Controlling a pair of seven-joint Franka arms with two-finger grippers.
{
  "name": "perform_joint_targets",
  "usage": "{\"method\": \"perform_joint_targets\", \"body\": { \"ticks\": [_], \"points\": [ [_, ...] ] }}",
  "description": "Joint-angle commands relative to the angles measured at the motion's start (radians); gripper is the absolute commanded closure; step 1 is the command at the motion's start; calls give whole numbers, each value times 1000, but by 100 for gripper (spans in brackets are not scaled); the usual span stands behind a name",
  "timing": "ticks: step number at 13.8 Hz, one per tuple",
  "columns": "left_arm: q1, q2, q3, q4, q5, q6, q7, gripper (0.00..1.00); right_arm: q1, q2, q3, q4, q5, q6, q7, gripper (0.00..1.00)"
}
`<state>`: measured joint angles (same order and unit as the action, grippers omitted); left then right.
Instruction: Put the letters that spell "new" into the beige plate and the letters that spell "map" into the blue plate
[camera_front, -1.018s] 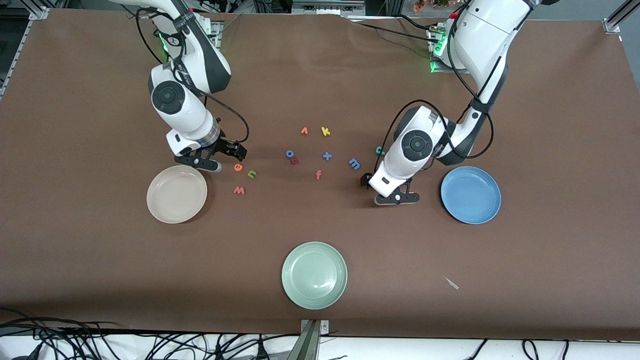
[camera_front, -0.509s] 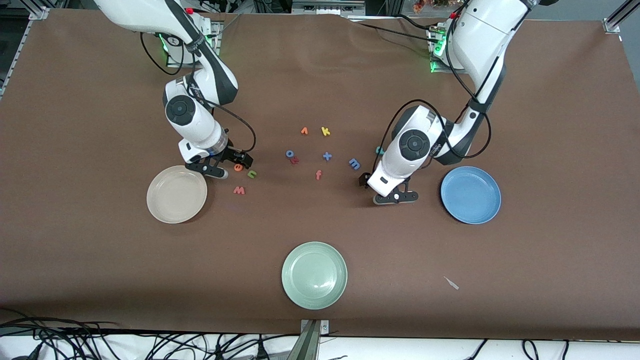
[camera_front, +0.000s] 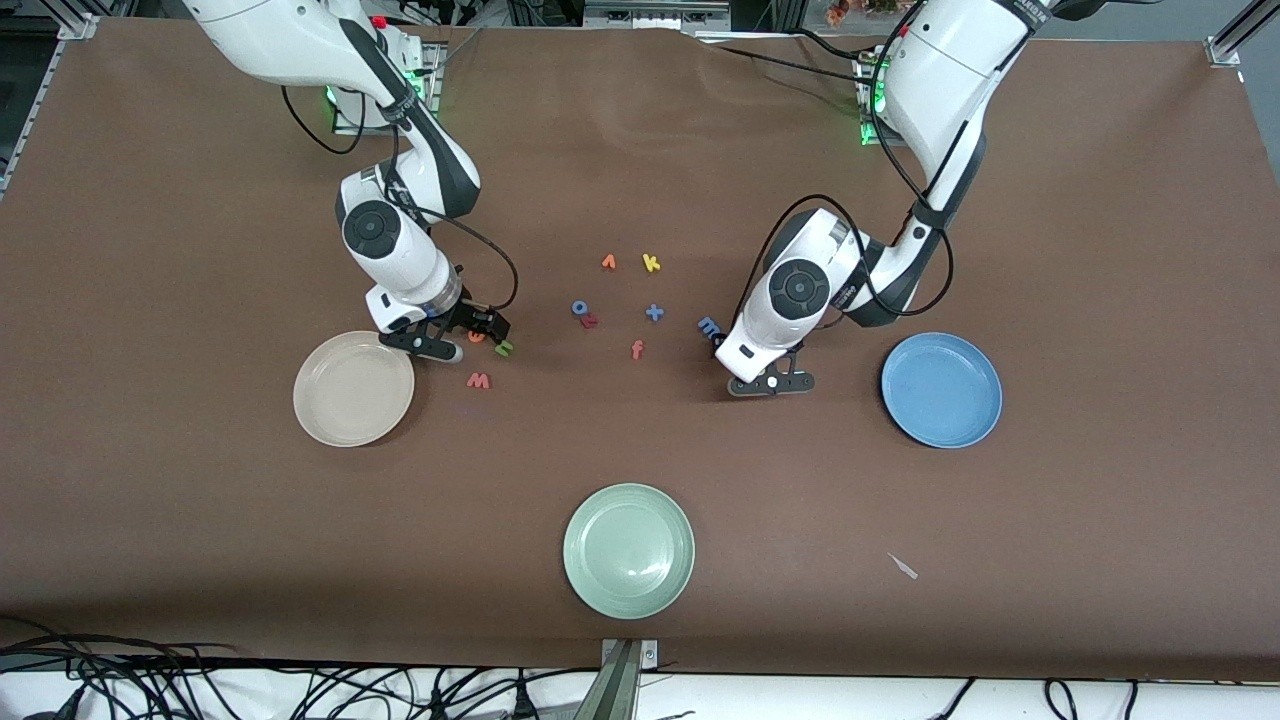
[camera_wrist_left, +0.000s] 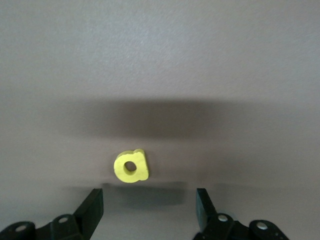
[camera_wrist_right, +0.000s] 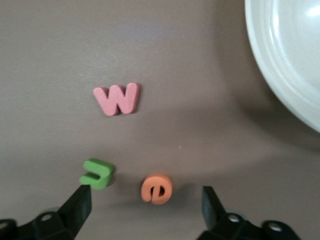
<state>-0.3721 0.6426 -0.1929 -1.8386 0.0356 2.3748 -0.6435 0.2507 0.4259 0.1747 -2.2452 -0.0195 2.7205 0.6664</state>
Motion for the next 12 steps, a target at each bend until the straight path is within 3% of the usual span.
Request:
{"method": "perform_joint_targets", "body": {
  "ticks": [1,3,6,9,12],
  "points": [
    [-7,14,9,21,76,-32,-18,27,-1,8,-11,-10,-33,27,18,8],
    [-5,17,12,22,78,-32,-18,29,-2,11,-11,-10,-34,27,18,15],
    [-7,20,12,22,78,-32,-18,41,-1,11,-11,-10,-34,27,19,30],
    [-8,20,12,19,78,-32,-19,59,-1,17,-11,-10,-34,27,21,42],
    [-7,20,13,18,79,-32,-16,68,-1,24,-11,-10,-34,27,21,55]
  ]
}}
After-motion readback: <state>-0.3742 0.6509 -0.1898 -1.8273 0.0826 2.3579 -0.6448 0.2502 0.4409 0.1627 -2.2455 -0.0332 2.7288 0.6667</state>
